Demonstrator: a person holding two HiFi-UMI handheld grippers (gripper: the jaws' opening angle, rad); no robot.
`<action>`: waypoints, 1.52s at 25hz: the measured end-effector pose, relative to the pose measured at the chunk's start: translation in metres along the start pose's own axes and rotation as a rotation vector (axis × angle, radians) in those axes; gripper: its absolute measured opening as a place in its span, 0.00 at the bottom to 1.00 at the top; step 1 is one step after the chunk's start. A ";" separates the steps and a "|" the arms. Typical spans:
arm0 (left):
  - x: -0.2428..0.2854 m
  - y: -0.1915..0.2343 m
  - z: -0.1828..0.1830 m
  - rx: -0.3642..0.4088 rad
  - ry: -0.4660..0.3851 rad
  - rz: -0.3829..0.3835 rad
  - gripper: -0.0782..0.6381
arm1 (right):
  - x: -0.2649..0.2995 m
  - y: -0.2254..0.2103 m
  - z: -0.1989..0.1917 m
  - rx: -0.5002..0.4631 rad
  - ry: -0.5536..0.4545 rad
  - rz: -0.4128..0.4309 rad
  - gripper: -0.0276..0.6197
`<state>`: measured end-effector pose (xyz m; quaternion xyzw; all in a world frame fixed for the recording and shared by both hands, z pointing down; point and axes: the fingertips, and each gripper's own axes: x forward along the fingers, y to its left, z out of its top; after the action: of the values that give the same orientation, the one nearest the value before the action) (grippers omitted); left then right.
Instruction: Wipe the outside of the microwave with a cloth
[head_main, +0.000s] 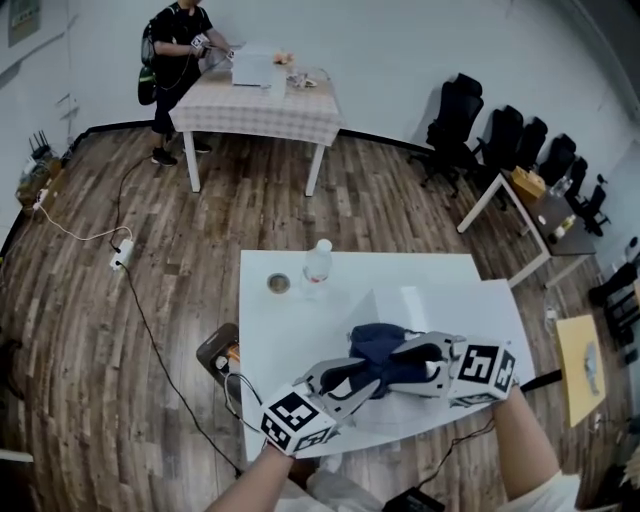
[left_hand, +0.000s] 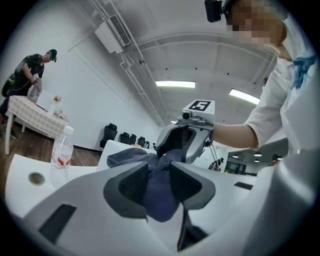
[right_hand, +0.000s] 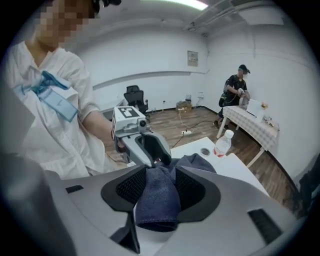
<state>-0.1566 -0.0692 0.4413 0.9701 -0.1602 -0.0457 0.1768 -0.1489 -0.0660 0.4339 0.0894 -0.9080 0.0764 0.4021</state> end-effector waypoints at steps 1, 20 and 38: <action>0.002 -0.002 0.001 -0.010 -0.007 -0.016 0.30 | -0.006 -0.001 0.000 0.042 -0.036 0.000 0.36; 0.026 -0.015 -0.009 -0.091 0.153 -0.029 0.45 | -0.015 -0.022 -0.011 0.080 -0.108 -0.064 0.20; 0.008 0.030 -0.029 -0.085 0.038 0.315 0.19 | 0.003 -0.044 0.014 0.064 -0.130 -0.464 0.20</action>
<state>-0.1539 -0.0888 0.4791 0.9253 -0.3047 -0.0059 0.2257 -0.1516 -0.1119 0.4299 0.3131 -0.8843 0.0050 0.3464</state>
